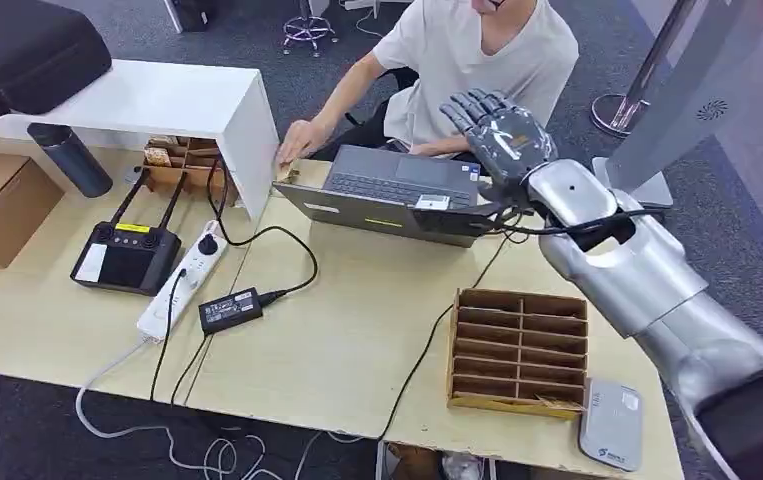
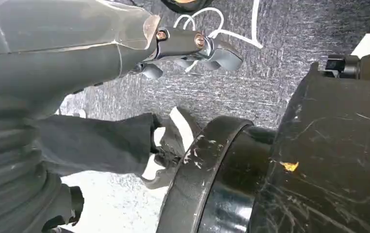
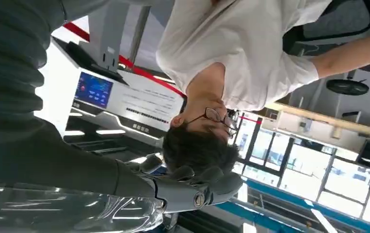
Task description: Pass the card to the sensor for recognition and then transmit it.
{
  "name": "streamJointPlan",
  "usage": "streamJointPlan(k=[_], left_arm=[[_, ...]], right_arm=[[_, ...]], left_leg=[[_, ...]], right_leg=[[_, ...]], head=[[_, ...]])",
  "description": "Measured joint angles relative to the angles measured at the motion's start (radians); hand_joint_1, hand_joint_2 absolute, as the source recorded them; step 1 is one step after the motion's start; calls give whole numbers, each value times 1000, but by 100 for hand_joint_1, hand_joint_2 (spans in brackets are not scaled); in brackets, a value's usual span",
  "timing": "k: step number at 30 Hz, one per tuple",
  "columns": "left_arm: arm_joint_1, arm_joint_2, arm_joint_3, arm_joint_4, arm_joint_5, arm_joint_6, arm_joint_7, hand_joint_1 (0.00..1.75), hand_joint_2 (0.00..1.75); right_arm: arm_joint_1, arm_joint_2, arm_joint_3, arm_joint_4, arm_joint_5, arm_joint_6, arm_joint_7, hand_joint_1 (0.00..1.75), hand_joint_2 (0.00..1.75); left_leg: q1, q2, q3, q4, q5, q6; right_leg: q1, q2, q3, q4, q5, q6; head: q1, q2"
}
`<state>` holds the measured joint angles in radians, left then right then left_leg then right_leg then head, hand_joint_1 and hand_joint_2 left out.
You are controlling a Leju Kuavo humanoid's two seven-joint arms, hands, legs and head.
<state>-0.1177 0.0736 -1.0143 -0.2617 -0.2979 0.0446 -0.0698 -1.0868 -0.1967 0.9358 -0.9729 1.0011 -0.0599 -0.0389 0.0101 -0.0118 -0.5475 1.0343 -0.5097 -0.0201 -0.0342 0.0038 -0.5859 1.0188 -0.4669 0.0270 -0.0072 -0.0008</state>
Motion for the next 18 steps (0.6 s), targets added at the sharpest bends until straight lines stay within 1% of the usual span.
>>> streamJointPlan(k=[2,4,8,12,16,18], left_arm=[[8,0,12,0,0,1,-8,0,175],[18,1,27,0,0,11,-22,0,175],[41,3,48,0,0,53,-53,0,175],[57,5,74,0,0,102,-67,0,175],[74,4,104,0,0,119,-76,0,175],[81,4,120,0,0,123,-82,0,175]], right_arm=[[19,-28,-2,-52,-32,-11,-1,0,175],[54,-77,-16,-132,-75,-29,4,0,175],[155,-174,-74,-308,-123,-51,15,0,175],[273,-256,-143,-463,-150,-69,18,0,175],[415,-304,-214,-600,-161,-108,18,0,175],[494,-323,-256,-670,-157,-152,18,0,175]], left_leg=[[0,0,0,0,0,0],[0,0,0,0,0,0],[0,-1,-2,0,-1,0],[0,-1,-2,0,-1,1],[0,-1,-1,0,-1,1],[0,-2,-2,0,-1,1]], right_leg=[[0,0,0,0,0,0],[0,0,0,-1,0,0],[0,-1,0,-2,0,0],[0,-1,0,-2,0,0],[0,-1,-1,-2,0,0],[0,-2,-1,-2,-1,0]], head=[[0,0],[0,0],[0,0],[0,0],[0,0],[0,0]])
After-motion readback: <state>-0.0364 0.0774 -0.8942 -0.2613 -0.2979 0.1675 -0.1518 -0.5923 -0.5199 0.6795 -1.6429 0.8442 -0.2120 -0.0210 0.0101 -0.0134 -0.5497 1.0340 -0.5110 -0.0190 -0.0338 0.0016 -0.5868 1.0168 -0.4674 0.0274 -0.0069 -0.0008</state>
